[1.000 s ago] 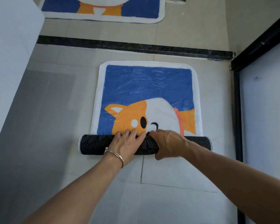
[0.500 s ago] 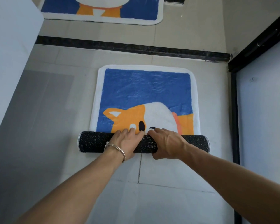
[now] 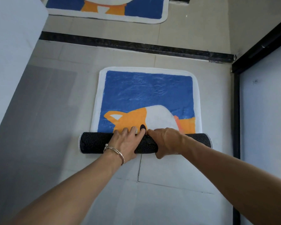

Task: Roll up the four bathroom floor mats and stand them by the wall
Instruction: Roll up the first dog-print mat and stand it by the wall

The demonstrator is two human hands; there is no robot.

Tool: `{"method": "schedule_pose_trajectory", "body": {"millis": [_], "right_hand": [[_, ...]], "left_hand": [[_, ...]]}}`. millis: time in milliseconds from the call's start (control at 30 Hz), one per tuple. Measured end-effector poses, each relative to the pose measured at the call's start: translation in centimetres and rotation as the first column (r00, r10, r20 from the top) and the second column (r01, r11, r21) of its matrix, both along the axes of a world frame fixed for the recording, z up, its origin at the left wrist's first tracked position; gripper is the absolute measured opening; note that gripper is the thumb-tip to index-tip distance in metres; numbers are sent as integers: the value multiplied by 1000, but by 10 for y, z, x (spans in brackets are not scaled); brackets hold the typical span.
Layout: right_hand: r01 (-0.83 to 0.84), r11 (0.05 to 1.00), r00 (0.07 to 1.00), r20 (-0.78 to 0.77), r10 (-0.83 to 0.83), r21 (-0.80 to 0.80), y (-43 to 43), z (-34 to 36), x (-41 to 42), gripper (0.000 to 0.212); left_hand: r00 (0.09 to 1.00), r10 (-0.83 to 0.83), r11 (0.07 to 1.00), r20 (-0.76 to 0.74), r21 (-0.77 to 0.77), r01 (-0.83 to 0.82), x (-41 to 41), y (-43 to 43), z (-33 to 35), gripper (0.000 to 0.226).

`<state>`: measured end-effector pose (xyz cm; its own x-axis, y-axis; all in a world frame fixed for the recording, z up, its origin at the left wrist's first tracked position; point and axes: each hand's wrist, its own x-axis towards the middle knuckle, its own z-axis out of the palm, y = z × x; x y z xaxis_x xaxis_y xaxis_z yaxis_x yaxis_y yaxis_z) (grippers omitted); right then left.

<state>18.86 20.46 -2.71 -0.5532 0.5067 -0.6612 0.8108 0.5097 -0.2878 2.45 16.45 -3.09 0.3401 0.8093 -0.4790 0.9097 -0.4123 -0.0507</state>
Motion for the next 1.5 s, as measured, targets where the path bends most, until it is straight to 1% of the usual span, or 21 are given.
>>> {"method": "schedule_pose_trajectory", "body": {"millis": [67,133,167,200,300,367,467,533,600,667,733,833,900,1000,1067,1167,1233,1300,1367,1433,1500], "right_hand": [[16,992,1000,21,-14,-124,1,1,-1,62],[49,982,999,22,-45,-184,0,2,-1,64],[62,983,998,12,-61,-175,-2,3,0,65],[67,990,998,-9,-68,-128,-5,3,1,67],[43,996,996,-86,-36,81,-14,2,4,75],[45,988,994,-103,-30,150,-19,0,2,76],[82,985,994,-85,-70,154,-23,-1,0,73],[91,990,992,-93,-81,107,-22,-2,1,65],[91,994,991,-108,-85,56,-21,-3,1,58],[99,995,989,-115,-95,31,-20,-4,2,55],[110,994,988,-107,-108,12,-18,-4,1,55],[98,995,992,-79,-99,-18,-14,-3,-1,53],[81,996,996,-43,-84,-47,-11,-3,-3,51],[91,991,996,-8,-92,-93,-7,-2,-1,51],[97,995,994,-37,-98,-39,-11,2,1,54],[19,982,998,-56,-9,190,-19,7,4,61],[4,974,999,-46,7,228,-23,3,3,64],[17,984,999,-37,-11,178,-26,0,1,66],[41,991,999,-34,-37,125,-24,-1,-1,62],[74,997,997,-16,-74,33,-17,0,-2,56],[136,987,991,7,-136,-86,-8,-2,-1,55]], "left_hand": [[1000,-12,998,-1,-59,12,-1,0,2,67],[1000,-12,992,-1,-126,12,-1,2,3,63],[1000,-3,989,2,-151,3,0,4,4,62],[1000,12,986,7,-169,-11,0,5,4,60],[998,50,973,27,-226,-42,1,12,4,57],[998,45,962,33,-270,-35,2,17,6,56],[999,39,937,27,-349,-27,5,24,11,49],[998,48,912,30,-408,-31,6,24,13,44],[997,54,901,50,-434,-27,4,23,12,44],[994,51,917,94,-399,-9,1,21,11,51],[990,-3,951,138,-305,45,-3,16,8,62],[990,-76,976,116,-192,98,0,6,4,69],[994,-46,979,99,-191,65,1,3,2,63],[990,7,962,138,-270,31,2,9,3,58],[987,24,952,160,-305,26,1,11,3,58],[981,50,945,186,-326,14,0,12,0,56],[979,58,941,197,-337,12,-1,13,-1,54],[980,53,940,193,-340,16,-1,14,-2,53],[978,40,948,204,-316,27,-2,12,-3,52],[975,-4,972,221,-229,56,-6,8,-2,55],[977,-80,990,196,-99,101,-8,3,-2,65]]}}
